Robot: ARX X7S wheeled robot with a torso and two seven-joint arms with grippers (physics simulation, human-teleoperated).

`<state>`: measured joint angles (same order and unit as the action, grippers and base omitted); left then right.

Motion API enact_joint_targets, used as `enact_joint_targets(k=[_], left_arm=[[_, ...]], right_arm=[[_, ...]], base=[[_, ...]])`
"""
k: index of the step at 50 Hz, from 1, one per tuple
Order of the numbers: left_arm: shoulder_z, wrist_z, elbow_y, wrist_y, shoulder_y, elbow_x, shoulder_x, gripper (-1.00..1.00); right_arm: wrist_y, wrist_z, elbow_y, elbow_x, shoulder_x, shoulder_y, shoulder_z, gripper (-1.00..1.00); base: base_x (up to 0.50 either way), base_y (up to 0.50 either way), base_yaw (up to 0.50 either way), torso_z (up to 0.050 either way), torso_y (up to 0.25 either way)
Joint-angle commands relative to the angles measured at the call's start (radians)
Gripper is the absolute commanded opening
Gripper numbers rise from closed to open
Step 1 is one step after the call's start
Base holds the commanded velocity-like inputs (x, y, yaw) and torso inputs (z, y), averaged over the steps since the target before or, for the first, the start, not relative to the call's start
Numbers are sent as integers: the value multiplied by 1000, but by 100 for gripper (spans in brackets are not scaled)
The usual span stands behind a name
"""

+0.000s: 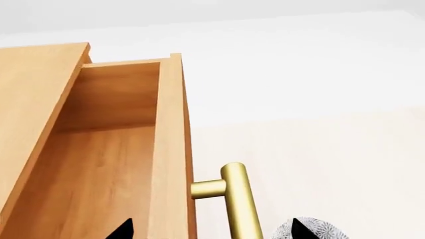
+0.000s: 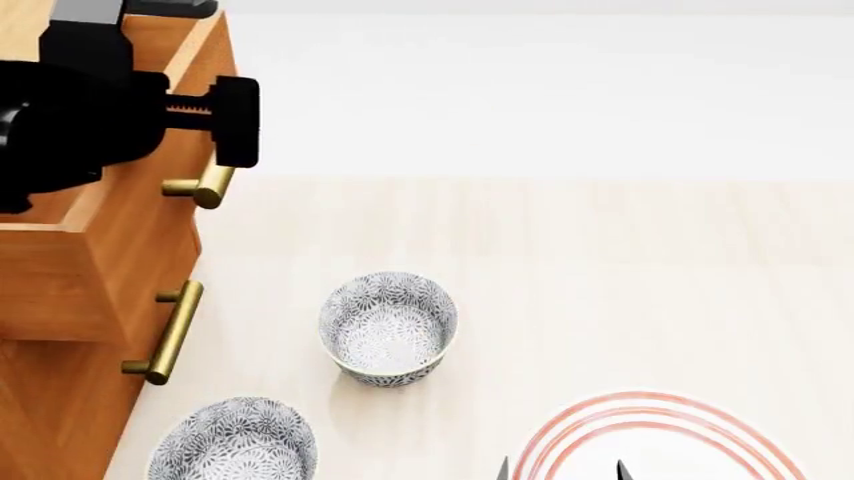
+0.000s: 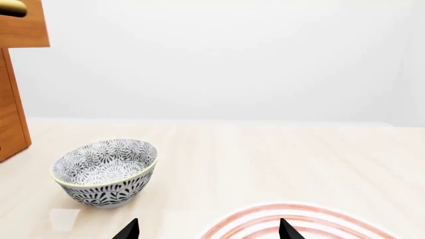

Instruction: Open the top drawer of the cabinet.

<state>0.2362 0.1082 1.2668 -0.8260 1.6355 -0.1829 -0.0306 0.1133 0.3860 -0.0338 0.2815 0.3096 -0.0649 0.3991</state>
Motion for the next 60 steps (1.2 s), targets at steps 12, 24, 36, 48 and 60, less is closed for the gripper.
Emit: enact_joint_targets(k=[12, 24, 36, 48, 60], left_arm=[[10, -18, -185, -130, -74, -153, 26, 100], [143, -108, -271, -149, -108, -367, 29, 100], [483, -201, -207, -31, -64, -802, 30, 100], [1046, -225, -142, 158, 17, -1407, 30, 100], [1339, -247, -222, 256, 66, -1729, 31, 100]], right_arm=[[1, 3, 0, 3, 4, -2, 5, 100], [2, 5, 1, 4, 5, -3, 8, 100], [5, 5, -1, 8, 7, -4, 10, 100], [0, 4, 2, 14, 10, -6, 13, 100], [1, 9, 1, 12, 11, -7, 16, 100]], base=[[0, 0, 0, 0, 0], [0, 0, 0, 0, 0], [0, 0, 0, 0, 0], [0, 0, -1, 0, 0], [0, 0, -1, 0, 0]])
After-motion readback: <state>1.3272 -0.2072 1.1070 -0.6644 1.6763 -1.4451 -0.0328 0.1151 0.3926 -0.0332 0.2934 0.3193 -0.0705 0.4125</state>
